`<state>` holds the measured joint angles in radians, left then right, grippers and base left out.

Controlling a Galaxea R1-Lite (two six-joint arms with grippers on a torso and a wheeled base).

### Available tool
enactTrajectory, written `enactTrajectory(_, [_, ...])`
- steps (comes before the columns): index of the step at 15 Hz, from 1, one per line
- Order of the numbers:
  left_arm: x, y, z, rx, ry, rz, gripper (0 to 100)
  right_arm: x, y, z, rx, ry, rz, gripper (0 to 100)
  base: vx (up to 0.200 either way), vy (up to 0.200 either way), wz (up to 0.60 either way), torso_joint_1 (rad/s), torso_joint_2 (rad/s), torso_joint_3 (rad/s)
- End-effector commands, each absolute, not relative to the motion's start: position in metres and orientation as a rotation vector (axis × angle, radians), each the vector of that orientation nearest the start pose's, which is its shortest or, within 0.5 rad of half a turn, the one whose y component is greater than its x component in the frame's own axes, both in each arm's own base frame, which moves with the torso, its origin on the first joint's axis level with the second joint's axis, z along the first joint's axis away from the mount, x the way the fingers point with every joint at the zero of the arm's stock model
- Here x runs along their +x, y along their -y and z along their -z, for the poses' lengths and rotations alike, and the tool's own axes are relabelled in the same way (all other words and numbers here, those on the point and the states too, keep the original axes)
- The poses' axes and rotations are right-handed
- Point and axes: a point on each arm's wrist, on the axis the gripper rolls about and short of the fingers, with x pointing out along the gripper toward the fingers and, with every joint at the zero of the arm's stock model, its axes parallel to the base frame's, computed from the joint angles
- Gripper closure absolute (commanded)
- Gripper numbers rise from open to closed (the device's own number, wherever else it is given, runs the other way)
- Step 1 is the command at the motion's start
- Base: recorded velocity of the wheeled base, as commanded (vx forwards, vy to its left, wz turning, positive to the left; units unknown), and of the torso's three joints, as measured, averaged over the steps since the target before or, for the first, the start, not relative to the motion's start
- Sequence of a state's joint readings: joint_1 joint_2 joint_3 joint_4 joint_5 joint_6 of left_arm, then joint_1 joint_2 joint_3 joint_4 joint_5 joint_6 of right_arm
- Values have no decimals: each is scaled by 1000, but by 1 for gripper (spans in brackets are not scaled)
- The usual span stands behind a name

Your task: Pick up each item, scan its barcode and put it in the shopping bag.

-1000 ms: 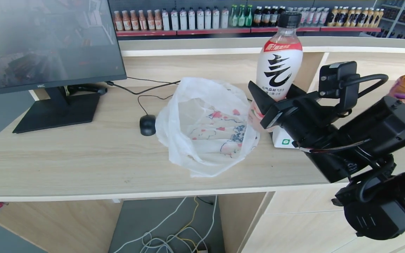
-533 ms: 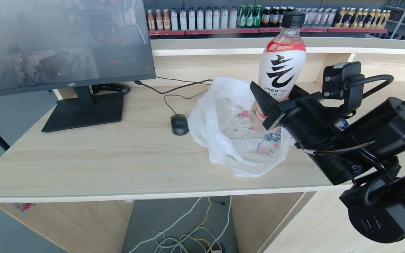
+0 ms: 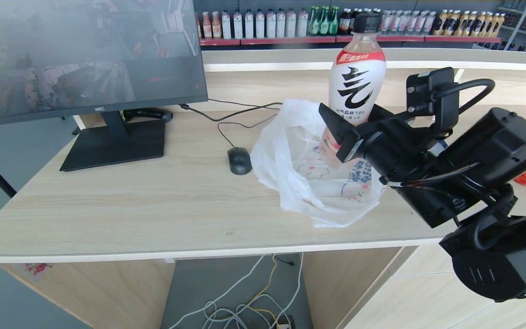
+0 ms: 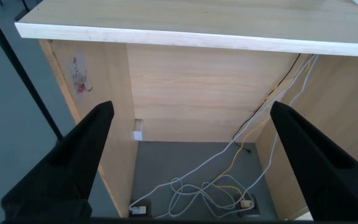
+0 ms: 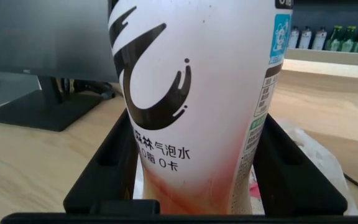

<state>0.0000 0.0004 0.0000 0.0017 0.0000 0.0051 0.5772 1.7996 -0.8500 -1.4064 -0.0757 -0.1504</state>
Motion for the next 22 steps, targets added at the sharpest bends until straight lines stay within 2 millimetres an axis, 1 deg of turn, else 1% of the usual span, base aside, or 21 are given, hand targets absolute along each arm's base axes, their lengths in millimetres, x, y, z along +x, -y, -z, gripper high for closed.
enactTrajectory(1, [-23, 0, -75, 6, -3, 0, 0, 287, -174, -246, -3, 468, -435, 100, 0, 0, 0, 0, 0, 0])
enactTrajectory(4, [-23, 0, -75, 5, -2, 0, 0, 309, -181, -250, -8, 459, -424, 100, 0, 0, 0, 0, 0, 0])
enactTrajectory(5, [-23, 0, -75, 5, -2, 0, 0, 320, -188, -253, -9, 457, -425, 100, 0, 0, 0, 0, 0, 0])
enactTrajectory(7, [-23, 0, -75, 5, -2, 0, 0, 331, -194, -254, -15, 440, -428, 100, 0, 0, 0, 0, 0, 0])
enactTrajectory(9, [-23, 0, -75, 5, -2, 0, 0, 340, -199, -250, -21, 420, -430, 100, 0, 0, 0, 0, 0, 0])
enactTrajectory(13, [-23, 0, -75, 5, -2, 0, 0, 363, -209, -236, -25, 412, -424, 100, 0, 0, 0, 0, 0, 0])
enactTrajectory(16, [-23, 0, -75, 6, -2, 0, 0, 372, -214, -228, -27, 406, -423, 100, 0, 0, 0, 0, 0, 0])
enactTrajectory(19, [-23, 0, -75, 5, -2, 0, 0, 382, -213, -221, -32, 400, -411, 100, 0, 0, 0, 0, 0, 0])
enactTrajectory(22, [-23, 0, -75, 6, -3, 0, 0, 389, -216, -219, -28, 410, -407, 100, 0, 0, 0, 0, 0, 0])
